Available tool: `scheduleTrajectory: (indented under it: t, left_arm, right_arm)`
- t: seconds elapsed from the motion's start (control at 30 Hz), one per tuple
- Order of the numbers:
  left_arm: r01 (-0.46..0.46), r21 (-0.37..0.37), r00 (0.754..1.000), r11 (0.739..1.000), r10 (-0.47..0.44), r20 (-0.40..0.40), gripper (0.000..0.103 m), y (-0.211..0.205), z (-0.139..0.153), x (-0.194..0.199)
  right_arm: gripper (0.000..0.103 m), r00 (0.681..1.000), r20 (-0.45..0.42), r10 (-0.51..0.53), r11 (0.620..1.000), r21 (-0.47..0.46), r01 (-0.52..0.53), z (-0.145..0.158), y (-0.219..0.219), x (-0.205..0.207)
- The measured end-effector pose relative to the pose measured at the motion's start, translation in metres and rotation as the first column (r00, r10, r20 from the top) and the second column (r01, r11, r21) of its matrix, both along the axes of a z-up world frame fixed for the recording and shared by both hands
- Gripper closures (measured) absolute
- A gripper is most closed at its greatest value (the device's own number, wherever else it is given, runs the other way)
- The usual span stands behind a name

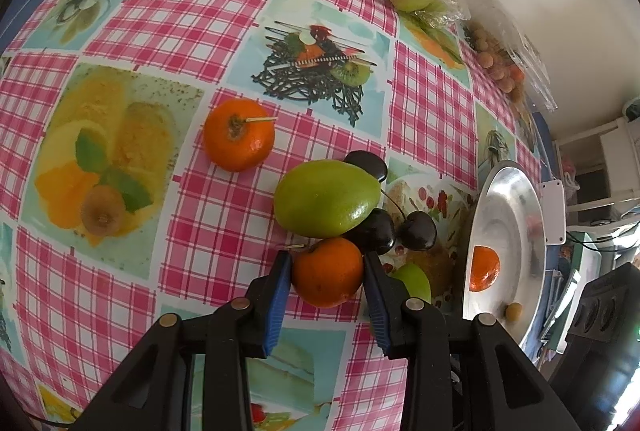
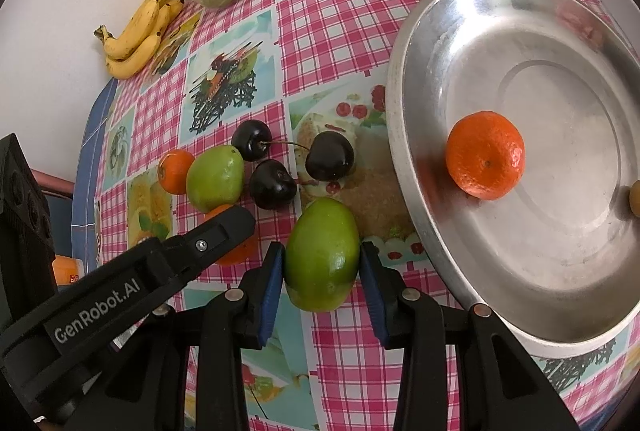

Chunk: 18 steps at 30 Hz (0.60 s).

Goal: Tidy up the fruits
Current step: 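Lift the mandarin with the left tool while the right tool lifts the green mango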

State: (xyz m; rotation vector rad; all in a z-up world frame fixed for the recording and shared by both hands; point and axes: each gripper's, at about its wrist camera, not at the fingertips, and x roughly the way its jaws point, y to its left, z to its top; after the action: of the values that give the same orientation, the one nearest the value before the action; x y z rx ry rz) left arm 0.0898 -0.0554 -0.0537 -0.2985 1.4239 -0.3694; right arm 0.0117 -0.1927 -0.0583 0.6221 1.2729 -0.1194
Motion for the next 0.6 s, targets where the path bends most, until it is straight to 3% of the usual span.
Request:
scheduleTrajectory:
  t: [0.23,0.6]
  left_arm:
    - [-0.009,-0.026,1.000,1.000,0.010,0.021,0.065,0.006,0.012,0.000]
    - [-0.019,-0.103,0.993,0.994,0.031,0.113,0.065,0.014,0.054,-0.004]
  right_arm:
    - [0.064,0.999,0.037,0.001,1.000,-0.011,0.000,0.014,-0.002,-0.003]
    - [0.064,0.990,0.137,-0.016,1.000,-0.021,0.020,0.045,-0.008,-0.012]
